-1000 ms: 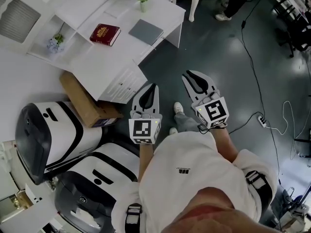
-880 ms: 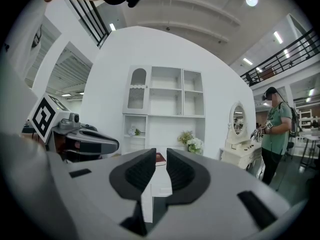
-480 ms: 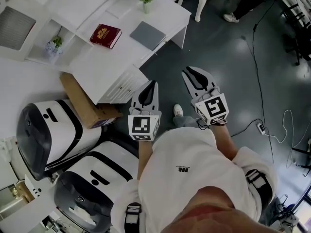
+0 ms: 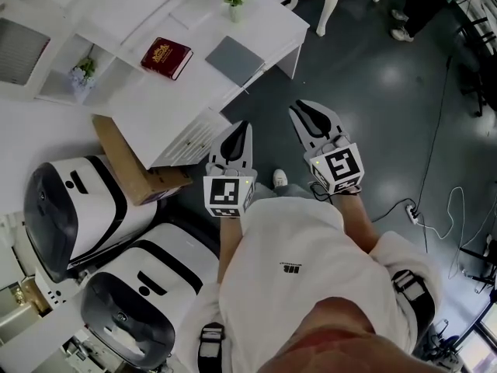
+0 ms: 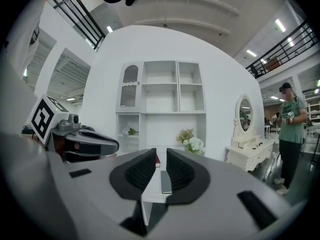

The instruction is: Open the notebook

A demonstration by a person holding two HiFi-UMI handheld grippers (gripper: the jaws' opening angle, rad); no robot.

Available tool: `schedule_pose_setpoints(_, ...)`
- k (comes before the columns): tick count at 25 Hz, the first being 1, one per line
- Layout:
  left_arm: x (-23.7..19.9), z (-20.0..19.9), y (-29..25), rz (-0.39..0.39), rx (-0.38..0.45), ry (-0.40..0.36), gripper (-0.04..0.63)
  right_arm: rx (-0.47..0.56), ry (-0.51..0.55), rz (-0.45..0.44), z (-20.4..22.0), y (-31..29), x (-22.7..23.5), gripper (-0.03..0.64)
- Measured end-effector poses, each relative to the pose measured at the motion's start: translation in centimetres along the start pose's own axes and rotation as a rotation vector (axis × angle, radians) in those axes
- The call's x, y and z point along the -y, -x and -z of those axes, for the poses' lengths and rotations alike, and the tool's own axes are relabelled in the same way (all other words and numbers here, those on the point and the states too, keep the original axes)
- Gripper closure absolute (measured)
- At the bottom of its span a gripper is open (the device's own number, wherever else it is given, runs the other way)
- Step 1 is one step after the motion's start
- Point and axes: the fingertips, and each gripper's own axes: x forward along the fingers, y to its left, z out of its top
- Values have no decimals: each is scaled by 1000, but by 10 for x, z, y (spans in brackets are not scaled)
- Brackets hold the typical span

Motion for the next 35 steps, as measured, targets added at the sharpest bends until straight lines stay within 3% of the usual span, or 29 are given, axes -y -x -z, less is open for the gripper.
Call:
schedule_pose_setpoints(17, -50, 2, -68, 32, -8, 12, 595, -40, -12, 19, 13, -74, 38, 569)
schedule_pose_setpoints(35, -107, 31, -145, 159, -69, 36, 595, -128, -38, 67, 44, -163, 66, 574)
